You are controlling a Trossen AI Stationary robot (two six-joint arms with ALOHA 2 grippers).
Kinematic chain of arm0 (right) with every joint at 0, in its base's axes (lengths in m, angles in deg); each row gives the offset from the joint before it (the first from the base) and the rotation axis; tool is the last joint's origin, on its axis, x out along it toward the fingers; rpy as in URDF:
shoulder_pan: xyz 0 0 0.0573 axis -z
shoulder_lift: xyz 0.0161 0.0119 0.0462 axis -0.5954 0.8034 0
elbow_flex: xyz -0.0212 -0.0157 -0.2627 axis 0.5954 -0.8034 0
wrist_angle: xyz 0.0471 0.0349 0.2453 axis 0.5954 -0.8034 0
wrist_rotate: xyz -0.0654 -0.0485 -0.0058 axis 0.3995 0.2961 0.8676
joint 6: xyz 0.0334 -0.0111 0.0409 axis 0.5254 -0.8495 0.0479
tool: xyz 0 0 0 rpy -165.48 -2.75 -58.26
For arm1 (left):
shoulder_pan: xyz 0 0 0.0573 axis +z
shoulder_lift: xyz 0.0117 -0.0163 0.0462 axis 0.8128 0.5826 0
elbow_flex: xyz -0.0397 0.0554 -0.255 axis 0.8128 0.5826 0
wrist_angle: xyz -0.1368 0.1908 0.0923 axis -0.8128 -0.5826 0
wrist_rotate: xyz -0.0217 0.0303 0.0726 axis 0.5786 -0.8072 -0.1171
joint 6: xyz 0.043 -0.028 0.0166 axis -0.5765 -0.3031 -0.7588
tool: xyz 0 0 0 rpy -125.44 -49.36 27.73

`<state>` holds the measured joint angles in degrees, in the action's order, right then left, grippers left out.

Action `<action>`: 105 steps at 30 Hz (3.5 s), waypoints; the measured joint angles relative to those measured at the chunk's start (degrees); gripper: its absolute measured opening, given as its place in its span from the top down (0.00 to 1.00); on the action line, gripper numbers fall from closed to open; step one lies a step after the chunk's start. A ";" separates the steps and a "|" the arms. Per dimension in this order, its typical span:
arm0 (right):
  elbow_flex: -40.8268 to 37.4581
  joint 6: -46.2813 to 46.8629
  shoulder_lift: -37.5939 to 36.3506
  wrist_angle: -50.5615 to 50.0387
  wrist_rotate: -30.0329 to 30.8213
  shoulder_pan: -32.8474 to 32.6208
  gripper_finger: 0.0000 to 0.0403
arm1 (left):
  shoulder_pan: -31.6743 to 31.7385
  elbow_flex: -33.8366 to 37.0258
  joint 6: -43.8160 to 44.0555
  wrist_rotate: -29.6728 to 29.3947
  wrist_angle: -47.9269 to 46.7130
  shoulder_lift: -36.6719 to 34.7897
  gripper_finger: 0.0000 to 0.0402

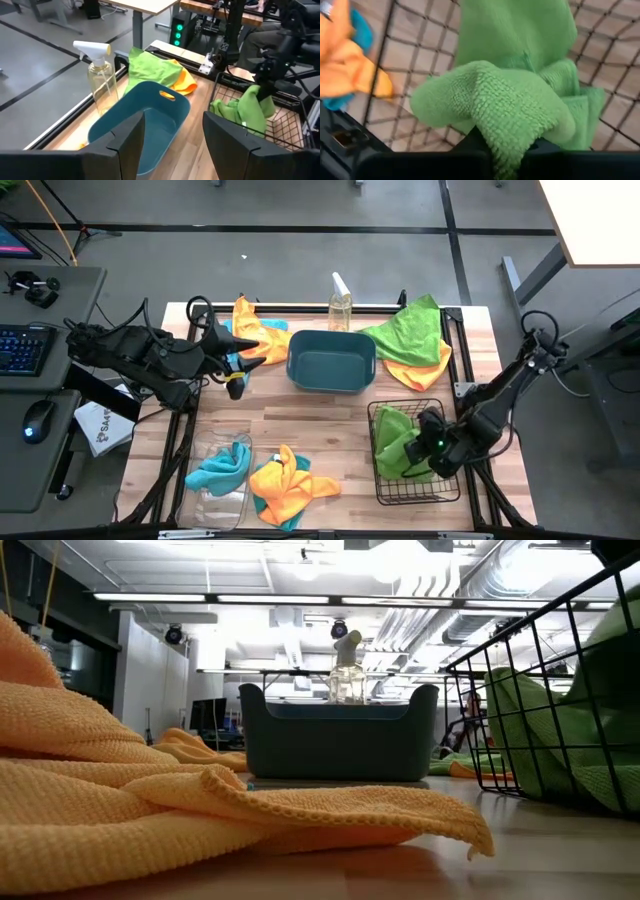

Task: Sort microfiber towel by color & place in baskets
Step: Put the bottom green towel into the basket, then put the green towel into the basket

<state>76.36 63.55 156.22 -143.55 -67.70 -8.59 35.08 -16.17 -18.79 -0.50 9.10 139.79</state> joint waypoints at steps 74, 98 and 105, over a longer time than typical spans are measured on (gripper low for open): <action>-16.08 -57.76 1.61 8.66 -3.28 88.47 0.93 | 8.25 0.04 -16.65 -4.43 -0.48 -1.16 0.53; 45.76 -63.76 -17.11 -5.72 -16.01 46.97 1.00 | 16.48 0.00 -27.53 -1.24 13.73 -7.61 0.53; 40.25 -49.04 -13.79 -7.15 -24.12 35.22 1.00 | 16.76 -0.04 -33.56 4.05 22.06 -6.92 0.53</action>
<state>116.60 14.51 142.42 -150.70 -91.82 26.63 51.84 -16.21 -52.35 3.55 31.16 132.87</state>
